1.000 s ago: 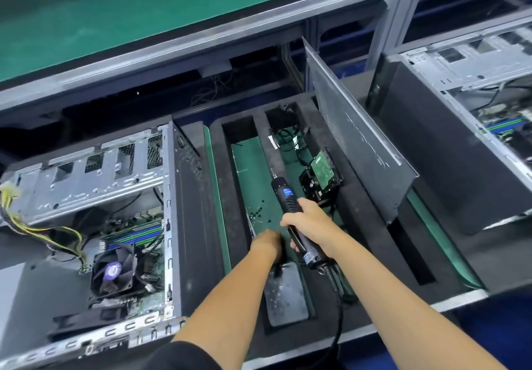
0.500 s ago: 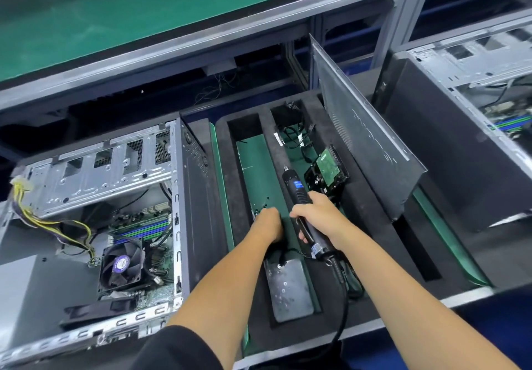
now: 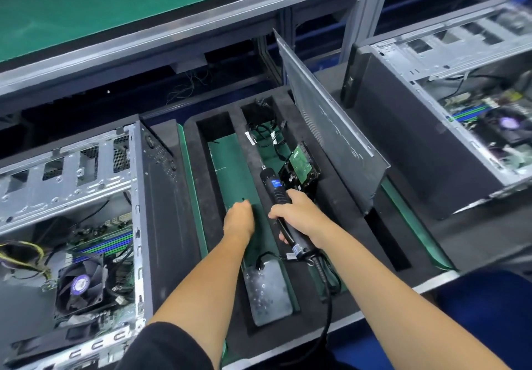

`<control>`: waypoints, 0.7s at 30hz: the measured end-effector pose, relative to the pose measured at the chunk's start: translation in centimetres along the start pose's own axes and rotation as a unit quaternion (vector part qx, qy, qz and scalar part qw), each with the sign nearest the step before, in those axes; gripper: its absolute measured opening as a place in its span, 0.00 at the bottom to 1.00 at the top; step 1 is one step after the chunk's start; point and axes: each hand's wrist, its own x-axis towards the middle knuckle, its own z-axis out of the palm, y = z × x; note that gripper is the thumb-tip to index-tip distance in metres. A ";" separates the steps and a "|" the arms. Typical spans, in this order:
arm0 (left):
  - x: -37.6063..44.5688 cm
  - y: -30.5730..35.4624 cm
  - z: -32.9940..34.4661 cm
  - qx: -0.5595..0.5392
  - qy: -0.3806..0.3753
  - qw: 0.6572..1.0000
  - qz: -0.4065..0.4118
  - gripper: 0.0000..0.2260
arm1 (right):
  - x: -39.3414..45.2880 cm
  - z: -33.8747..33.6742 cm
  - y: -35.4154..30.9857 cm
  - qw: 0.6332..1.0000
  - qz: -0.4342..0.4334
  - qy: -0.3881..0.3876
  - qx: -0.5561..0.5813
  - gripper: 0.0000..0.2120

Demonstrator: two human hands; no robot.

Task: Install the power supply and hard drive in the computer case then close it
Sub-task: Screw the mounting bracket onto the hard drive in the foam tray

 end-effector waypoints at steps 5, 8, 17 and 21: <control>0.8 0.0 0.7 0.010 -0.004 1.000 -0.008 0.13 | 0.2 -0.6 0.2 1.000 0.006 0.000 -0.002 0.11; 0.8 0.1 0.2 -0.009 -0.031 0.999 -0.013 0.07 | 0.3 -0.7 0.2 1.000 0.005 0.003 -0.007 0.11; 0.2 0.4 -2.4 0.036 -0.119 0.992 0.032 0.11 | 1.0 0.5 -0.4 1.000 -0.001 -0.003 -0.023 0.10; -1.3 1.0 -2.7 0.129 -0.321 0.932 0.105 0.15 | 1.2 1.4 0.2 0.997 0.006 -0.008 -0.072 0.11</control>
